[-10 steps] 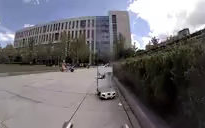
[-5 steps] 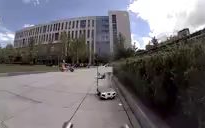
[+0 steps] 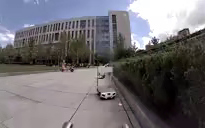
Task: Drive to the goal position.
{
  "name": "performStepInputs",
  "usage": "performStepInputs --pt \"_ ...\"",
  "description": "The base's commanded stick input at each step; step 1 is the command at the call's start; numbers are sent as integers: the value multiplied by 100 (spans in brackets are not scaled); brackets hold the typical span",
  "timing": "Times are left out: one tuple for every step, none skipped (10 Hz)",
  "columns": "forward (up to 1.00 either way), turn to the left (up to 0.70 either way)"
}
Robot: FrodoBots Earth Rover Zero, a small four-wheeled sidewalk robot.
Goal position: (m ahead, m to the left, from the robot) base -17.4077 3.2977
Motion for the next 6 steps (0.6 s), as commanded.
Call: performStepInputs --pt "5 1" --pt "5 1" --pt "5 1" --pt "5 1" --pt "5 1" --pt "5 1"
